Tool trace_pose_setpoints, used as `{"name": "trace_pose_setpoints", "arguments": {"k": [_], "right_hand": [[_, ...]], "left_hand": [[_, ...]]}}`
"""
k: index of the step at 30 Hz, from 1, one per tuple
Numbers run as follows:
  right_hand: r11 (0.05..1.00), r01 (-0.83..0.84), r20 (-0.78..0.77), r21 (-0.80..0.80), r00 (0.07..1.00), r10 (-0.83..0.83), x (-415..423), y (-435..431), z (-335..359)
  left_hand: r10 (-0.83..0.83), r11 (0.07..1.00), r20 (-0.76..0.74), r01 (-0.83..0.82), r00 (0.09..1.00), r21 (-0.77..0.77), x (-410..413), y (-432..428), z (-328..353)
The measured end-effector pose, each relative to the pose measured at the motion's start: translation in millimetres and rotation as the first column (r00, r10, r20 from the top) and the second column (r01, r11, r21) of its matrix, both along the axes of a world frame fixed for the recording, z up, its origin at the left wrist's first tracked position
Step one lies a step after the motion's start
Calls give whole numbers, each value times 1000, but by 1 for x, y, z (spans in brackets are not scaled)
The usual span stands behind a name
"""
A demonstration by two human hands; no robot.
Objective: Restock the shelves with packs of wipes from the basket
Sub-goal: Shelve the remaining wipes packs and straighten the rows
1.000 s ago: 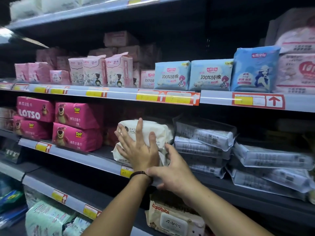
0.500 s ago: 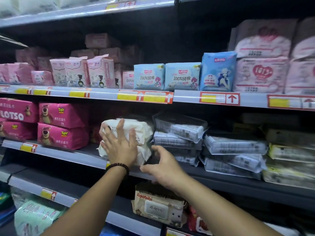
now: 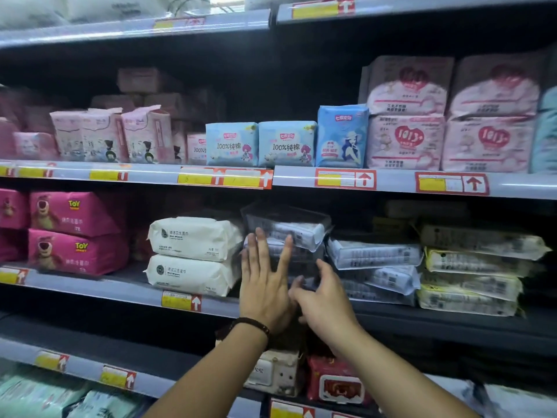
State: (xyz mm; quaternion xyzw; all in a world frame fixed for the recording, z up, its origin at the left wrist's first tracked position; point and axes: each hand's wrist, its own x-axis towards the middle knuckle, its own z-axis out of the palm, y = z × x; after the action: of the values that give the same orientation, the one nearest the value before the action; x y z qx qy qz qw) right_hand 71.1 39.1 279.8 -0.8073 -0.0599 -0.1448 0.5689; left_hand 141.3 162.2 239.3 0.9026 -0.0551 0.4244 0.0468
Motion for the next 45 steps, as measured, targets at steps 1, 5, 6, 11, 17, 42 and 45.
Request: {"name": "trace_pose_setpoints", "arguments": {"k": [1,5,6,11,17,42,45], "right_hand": [[1000,-9,-17,13,1000,9,2,-2,-1],[983,-66,-149,169,984,92,9,-7,-1],[979,-73,-168,188,980,105,10,-7,-2],[979,-70,-184,194,977,106,9,-5,-9],[970,-18,-264,244,961,84,14,3,-19],[997,45,-221,66,975,-30,14,7,6],[965,233,143,-121,966,-215,9,11,21]], "left_hand": [[-1,1000,-7,1,1000,-4,5,-1,2],[12,1000,-47,-11,999,18,11,-3,16],[19,999,-89,-16,996,40,12,-4,20],[42,998,-200,-32,979,56,18,-7,34],[-47,999,-142,50,989,18,19,-4,31],[-150,958,121,114,981,261,38,0,18],[-145,972,92,125,985,197,41,2,16]]}}
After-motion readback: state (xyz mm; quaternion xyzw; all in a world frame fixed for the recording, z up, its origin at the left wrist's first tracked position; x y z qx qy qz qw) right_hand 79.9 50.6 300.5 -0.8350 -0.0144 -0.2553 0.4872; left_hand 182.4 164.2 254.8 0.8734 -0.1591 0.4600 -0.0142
